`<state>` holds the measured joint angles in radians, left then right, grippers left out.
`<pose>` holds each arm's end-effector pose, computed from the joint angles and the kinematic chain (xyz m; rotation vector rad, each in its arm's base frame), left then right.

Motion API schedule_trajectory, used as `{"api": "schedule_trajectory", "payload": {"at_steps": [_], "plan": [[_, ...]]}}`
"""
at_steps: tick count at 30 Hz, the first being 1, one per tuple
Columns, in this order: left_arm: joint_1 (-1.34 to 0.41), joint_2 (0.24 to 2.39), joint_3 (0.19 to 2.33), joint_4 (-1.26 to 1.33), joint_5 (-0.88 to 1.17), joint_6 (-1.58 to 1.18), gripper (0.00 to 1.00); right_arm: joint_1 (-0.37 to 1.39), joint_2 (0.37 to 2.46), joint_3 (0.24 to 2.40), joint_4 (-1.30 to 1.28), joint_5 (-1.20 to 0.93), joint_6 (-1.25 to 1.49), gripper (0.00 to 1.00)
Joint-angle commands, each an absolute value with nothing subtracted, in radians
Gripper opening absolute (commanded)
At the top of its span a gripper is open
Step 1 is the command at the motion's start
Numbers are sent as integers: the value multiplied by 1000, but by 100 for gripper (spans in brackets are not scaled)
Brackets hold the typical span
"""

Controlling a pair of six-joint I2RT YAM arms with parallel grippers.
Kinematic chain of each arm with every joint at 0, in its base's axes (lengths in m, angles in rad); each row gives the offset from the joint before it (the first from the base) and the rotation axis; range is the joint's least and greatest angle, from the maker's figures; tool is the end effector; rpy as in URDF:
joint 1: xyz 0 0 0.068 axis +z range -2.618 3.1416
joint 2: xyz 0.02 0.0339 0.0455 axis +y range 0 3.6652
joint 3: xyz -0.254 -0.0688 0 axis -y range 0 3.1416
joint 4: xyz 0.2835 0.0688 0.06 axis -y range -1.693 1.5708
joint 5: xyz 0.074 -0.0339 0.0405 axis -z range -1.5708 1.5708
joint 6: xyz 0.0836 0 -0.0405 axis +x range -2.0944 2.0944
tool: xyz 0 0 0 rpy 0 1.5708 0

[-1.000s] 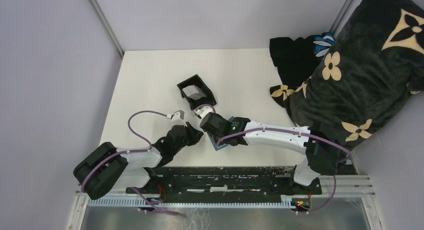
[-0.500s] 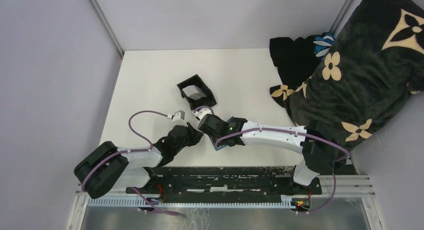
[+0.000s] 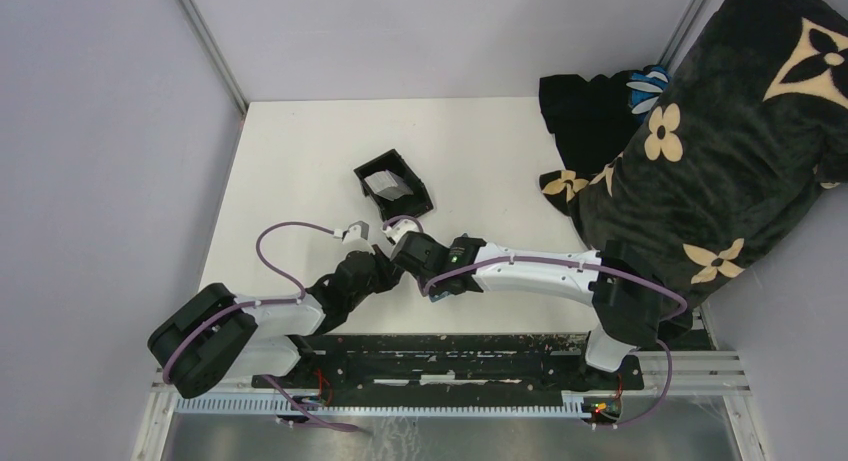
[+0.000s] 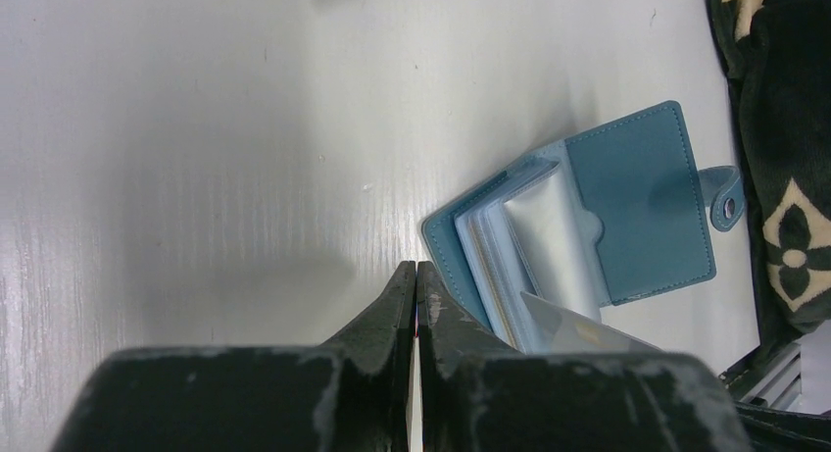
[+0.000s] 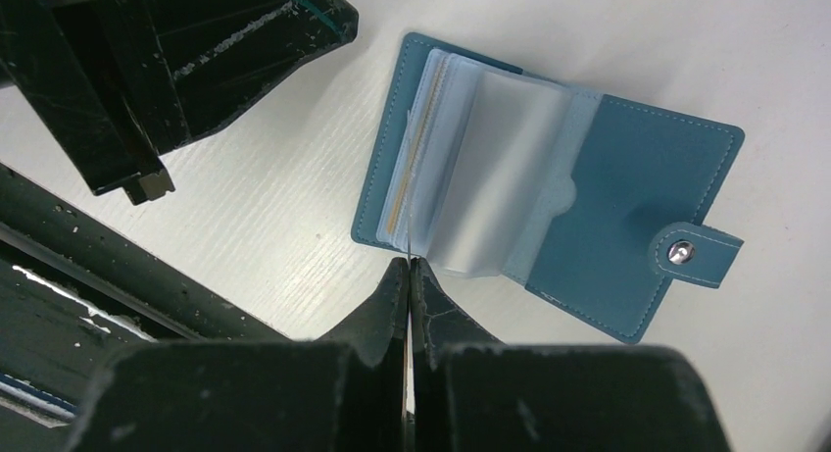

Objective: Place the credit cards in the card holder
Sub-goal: Turn over the card slot in the card holder.

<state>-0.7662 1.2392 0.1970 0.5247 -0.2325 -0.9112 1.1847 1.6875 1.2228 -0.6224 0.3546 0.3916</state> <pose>0.2058 -0.1713 0.0623 -0.3033 2.1475 -0.7669 0.1778 0.3603 0.1574 -0.8818 2.3980 0.1239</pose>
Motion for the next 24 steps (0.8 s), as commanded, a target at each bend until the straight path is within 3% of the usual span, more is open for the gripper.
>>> {"api": "schedule_trajectory", "payload": {"at_steps": [1, 24], "plan": [[-771, 1233, 212, 548, -261, -879, 8, 1190, 1705, 1269, -606, 358, 405, 1], [-772, 1256, 213, 557, -268, -883, 7, 1190, 1769, 1314, -668, 458, 367, 1]]}}
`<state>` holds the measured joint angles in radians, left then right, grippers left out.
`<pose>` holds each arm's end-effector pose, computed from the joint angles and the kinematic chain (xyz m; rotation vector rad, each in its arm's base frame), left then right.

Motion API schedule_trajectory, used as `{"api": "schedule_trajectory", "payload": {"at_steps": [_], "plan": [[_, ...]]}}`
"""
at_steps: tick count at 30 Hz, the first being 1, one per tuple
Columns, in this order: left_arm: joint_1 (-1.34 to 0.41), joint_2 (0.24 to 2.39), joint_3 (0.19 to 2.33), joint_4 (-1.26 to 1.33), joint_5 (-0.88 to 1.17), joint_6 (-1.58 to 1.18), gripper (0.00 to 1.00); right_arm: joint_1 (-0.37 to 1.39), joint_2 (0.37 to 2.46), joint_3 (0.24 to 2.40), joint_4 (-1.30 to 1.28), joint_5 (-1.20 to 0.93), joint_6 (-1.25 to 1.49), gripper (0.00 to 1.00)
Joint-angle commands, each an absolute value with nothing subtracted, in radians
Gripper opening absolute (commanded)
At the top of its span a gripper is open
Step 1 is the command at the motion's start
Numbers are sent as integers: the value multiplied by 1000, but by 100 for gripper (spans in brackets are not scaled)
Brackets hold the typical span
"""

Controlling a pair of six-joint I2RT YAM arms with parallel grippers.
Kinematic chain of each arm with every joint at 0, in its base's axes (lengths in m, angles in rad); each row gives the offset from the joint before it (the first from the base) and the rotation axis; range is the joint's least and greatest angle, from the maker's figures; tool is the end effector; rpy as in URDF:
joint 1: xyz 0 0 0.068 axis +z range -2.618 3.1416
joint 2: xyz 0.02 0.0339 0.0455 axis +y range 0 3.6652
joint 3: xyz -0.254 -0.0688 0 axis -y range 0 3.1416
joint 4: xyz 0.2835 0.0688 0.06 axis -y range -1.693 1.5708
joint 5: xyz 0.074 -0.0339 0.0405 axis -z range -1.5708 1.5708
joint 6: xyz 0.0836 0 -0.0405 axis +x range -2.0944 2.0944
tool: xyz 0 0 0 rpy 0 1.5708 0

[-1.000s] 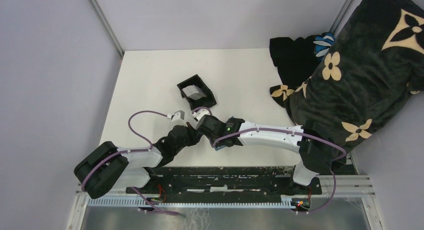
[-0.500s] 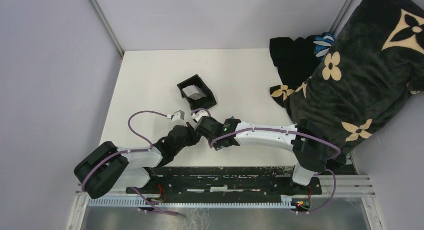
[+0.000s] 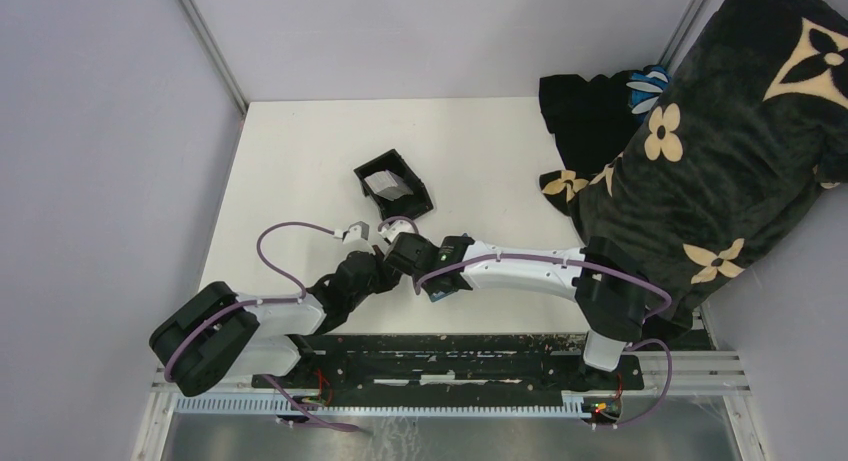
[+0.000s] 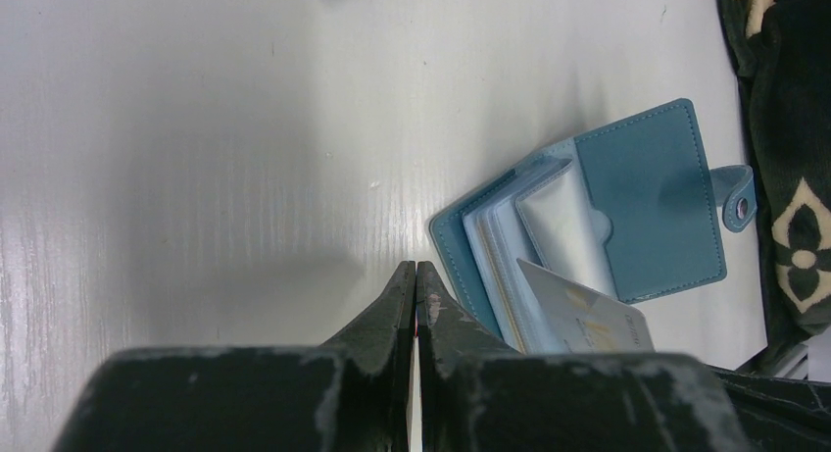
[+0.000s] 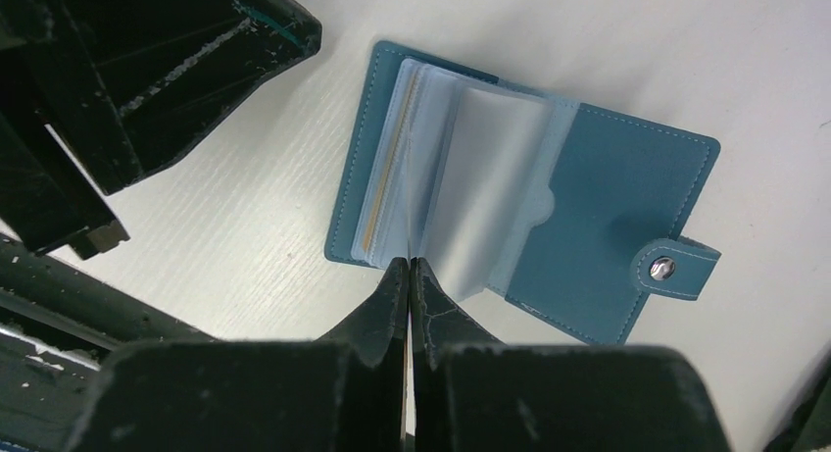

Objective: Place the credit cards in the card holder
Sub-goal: Turn over the card slot in the card holder.

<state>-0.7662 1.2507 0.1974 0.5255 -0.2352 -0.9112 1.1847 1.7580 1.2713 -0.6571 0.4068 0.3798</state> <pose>0.2056 -0.1708 0.0597 -0.3044 2.1555 -0.7566 0.1844 0.3658 0.1463 -0.8967 2.3986 0.0167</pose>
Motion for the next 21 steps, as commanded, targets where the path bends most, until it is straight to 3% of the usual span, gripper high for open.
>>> {"api": "schedule_trajectory", "payload": {"at_steps": [1, 21], "plan": [[-772, 1257, 211, 557, -268, -884, 7, 1190, 1769, 1316, -671, 464, 365, 1], [-770, 1244, 228, 554, -257, -872, 7, 1148, 1730, 1310, -686, 529, 333, 1]]}}
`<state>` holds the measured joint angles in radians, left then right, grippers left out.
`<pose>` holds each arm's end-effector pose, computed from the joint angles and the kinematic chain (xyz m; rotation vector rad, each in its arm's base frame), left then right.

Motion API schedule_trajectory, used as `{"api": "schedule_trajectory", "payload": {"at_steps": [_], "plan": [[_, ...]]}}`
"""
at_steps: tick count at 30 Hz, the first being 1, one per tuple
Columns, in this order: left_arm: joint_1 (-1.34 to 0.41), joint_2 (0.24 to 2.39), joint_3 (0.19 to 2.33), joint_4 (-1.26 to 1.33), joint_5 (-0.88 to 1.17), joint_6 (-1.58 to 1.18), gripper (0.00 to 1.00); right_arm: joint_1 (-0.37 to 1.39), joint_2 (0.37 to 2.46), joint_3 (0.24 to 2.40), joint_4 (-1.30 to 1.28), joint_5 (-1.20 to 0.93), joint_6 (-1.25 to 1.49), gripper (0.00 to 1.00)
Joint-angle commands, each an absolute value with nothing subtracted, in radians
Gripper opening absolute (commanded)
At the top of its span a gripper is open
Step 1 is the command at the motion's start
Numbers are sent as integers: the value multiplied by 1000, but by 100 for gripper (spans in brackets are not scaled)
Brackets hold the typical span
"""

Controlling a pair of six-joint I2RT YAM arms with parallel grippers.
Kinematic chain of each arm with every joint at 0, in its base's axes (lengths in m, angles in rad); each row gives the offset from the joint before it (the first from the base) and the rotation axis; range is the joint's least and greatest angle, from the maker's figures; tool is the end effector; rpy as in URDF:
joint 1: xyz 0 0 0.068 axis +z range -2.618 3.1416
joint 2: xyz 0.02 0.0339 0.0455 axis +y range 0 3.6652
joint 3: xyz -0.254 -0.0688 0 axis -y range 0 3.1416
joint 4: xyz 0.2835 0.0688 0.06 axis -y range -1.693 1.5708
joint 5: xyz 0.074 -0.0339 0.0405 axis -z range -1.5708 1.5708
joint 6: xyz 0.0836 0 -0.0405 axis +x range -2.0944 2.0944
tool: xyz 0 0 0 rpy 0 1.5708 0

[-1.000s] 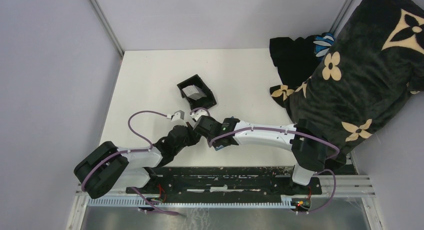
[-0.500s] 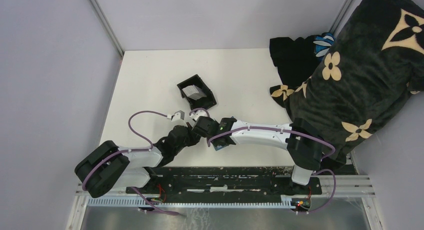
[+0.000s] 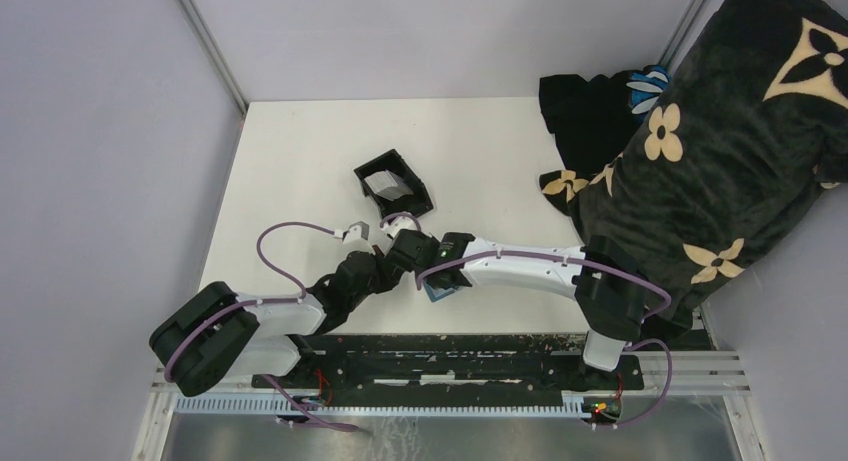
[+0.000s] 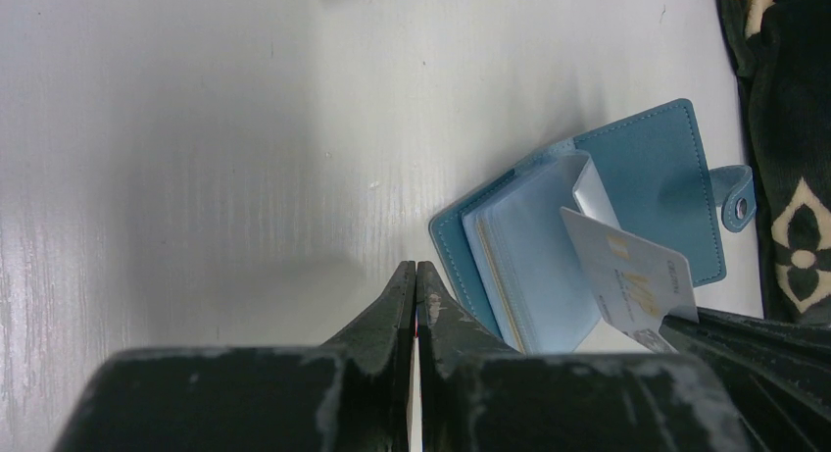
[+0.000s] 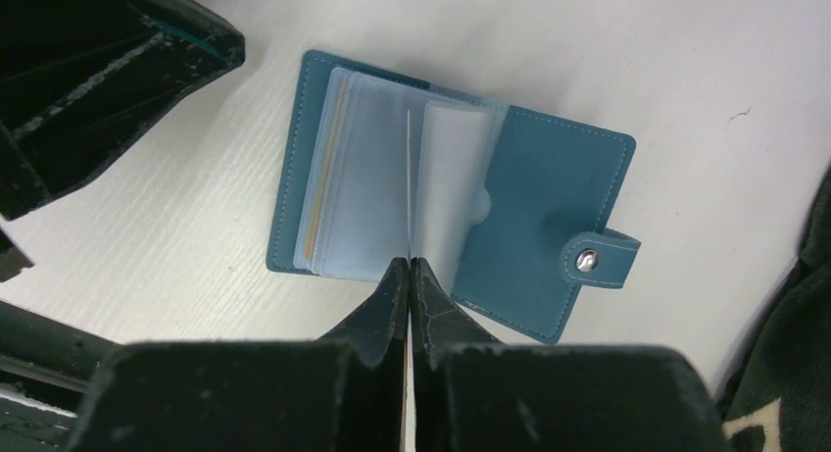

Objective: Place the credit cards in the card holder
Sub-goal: Turn over the card slot in the card holder.

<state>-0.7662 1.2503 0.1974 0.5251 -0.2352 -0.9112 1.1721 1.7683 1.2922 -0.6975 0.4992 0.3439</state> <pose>0.2056 -0.1708 0.0597 -0.3044 2.1555 -0.7566 0.1946 0.3589 0.1500 -0.8938 2.3543 -0.1176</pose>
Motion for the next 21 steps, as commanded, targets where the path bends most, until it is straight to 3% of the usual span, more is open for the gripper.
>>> {"api": "schedule_trajectory", "payload": {"at_steps": [1, 8, 21], "plan": [[-771, 1242, 229, 554, -255, -869, 7, 1141, 1727, 1307, -683, 525, 332, 1], [-776, 1227, 244, 548, -243, -851, 7, 1084, 1692, 1265, -641, 454, 326, 1], [-821, 1234, 278, 506, -233, -843, 8, 889, 1600, 1123, -489, 132, 366, 1]]}}
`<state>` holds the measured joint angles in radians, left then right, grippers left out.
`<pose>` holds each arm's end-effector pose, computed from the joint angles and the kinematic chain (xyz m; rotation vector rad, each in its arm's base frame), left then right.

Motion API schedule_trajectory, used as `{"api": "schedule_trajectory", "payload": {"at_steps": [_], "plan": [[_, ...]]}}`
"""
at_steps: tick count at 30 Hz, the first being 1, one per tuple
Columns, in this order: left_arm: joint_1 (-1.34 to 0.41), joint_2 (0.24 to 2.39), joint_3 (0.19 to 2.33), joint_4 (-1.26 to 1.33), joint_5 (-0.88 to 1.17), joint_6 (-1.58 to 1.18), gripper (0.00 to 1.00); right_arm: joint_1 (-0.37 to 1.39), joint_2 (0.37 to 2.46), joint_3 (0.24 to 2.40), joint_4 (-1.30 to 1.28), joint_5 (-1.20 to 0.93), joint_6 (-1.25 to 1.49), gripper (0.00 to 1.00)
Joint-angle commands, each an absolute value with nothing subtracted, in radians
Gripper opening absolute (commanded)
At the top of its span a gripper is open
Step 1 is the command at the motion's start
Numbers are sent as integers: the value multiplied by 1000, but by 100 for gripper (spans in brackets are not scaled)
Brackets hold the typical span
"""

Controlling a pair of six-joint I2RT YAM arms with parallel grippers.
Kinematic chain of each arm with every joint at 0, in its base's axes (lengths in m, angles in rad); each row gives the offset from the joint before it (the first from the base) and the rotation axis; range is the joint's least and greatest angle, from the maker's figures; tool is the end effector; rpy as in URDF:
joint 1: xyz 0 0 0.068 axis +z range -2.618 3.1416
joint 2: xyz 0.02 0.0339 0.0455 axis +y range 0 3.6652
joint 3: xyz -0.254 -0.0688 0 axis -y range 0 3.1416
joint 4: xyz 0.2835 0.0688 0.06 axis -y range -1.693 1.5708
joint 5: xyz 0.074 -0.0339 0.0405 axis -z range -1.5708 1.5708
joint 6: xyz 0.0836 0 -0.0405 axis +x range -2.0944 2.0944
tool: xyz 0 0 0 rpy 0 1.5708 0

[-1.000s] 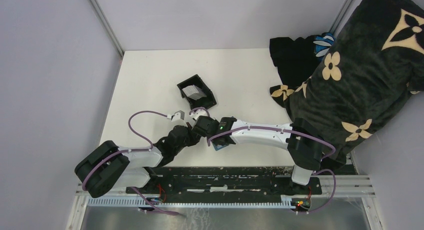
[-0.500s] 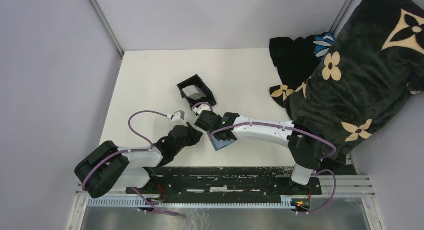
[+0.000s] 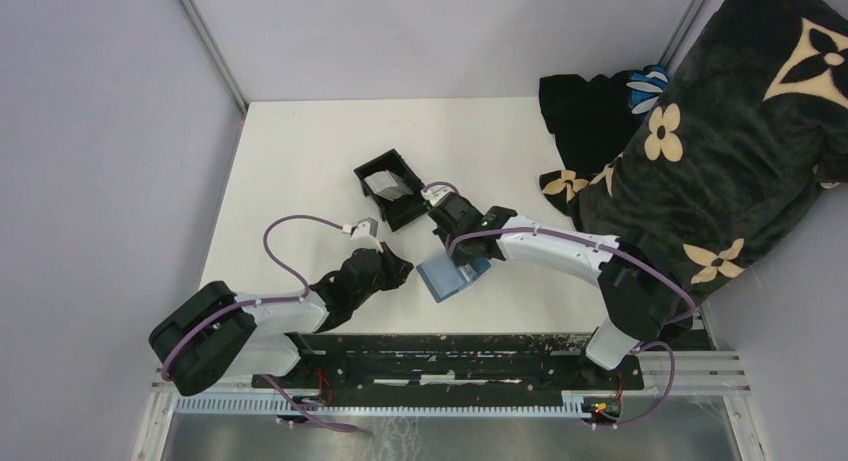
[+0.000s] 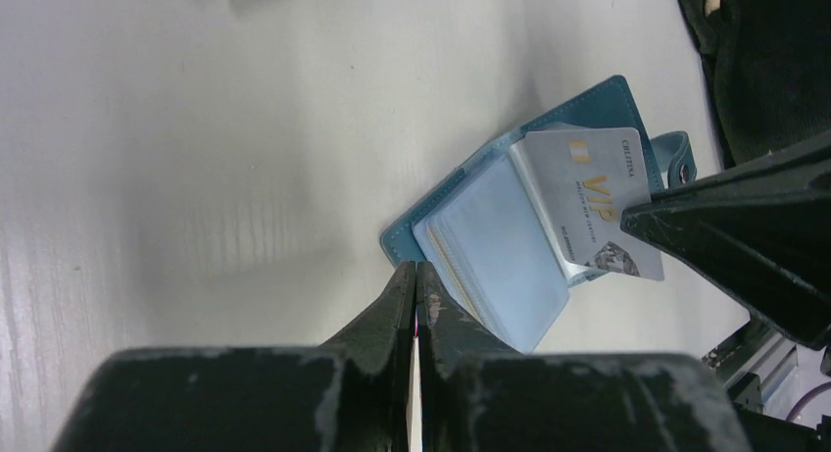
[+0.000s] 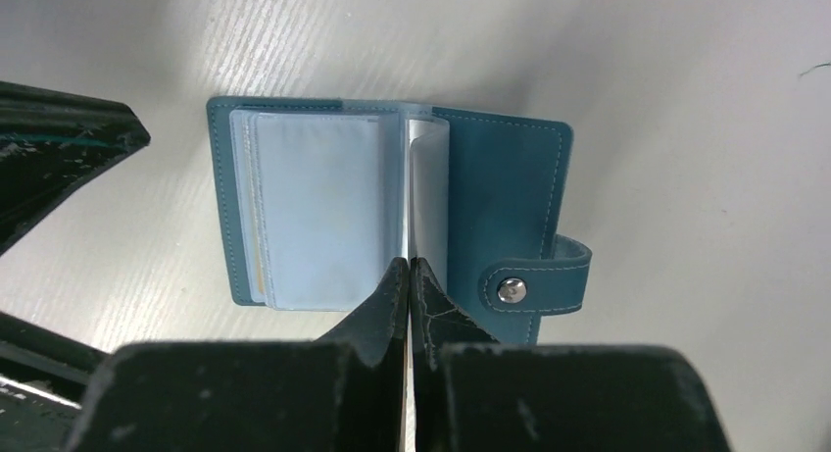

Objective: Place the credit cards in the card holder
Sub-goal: Turn over the card slot in the card holder.

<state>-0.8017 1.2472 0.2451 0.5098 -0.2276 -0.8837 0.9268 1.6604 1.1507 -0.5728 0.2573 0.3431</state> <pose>0.2079 -0.1877 0.0743 -0.2345 2.1367 -0.7948 0.2524 0.3008 0.1438 -0.6672 2.5118 0.1133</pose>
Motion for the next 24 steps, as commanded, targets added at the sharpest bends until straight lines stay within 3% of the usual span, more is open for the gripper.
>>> {"api": "schedule_trajectory", "payload": {"at_steps": [1, 8, 24], "plan": [[-827, 1233, 277, 498, -235, -845, 8, 877, 1596, 1113, -478, 105, 371, 1], [-874, 1233, 259, 473, -247, -870, 7, 803, 1587, 1054, -404, -38, 406, 1], [-957, 1305, 278, 416, -309, -908, 5, 731, 1549, 980, -339, -153, 447, 1]]}}
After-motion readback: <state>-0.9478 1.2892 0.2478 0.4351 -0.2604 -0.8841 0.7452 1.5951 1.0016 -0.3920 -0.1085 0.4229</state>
